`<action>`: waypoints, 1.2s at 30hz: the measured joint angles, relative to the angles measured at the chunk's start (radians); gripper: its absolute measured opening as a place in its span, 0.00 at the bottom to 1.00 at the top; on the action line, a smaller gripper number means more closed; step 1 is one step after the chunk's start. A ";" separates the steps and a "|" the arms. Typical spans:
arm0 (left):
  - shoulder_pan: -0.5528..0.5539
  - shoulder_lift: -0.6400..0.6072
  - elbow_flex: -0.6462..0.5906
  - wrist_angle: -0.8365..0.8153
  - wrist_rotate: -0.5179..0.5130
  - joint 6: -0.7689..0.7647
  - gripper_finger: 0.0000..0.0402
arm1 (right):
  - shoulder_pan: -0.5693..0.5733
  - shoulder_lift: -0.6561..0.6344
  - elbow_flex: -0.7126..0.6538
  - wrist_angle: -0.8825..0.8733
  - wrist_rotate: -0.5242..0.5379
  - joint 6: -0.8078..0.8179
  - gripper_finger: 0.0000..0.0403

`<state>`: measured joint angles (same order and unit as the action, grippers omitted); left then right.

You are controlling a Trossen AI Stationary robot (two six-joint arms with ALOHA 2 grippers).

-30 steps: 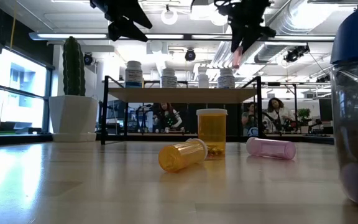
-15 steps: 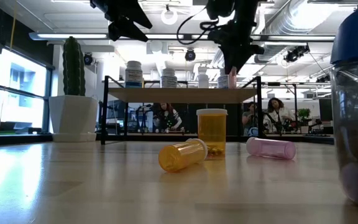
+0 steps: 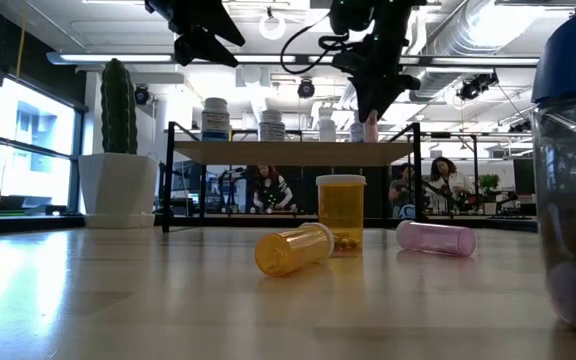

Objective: Pick and place medicine bottles onto shelf by color
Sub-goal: Put the top pink pill bottle on the shelf, then put the top orange pill bottle on the shelf

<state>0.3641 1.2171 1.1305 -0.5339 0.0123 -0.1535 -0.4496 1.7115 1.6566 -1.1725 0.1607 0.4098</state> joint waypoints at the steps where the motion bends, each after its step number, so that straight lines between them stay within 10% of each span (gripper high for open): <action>1: 0.000 0.000 0.000 0.000 0.001 0.000 0.61 | 0.000 0.002 -0.001 -0.001 0.002 -0.008 0.31; 10: 0.000 0.000 0.000 0.000 0.002 0.000 0.61 | -0.007 0.000 -0.005 0.006 -0.011 -0.019 0.45; 36: -0.157 0.145 -0.001 0.263 0.006 0.124 0.70 | 0.014 -0.251 -0.003 0.100 -0.021 -0.018 0.46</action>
<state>0.2071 1.3625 1.1297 -0.2708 0.0187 -0.0295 -0.4355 1.4602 1.6538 -1.0723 0.1394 0.3915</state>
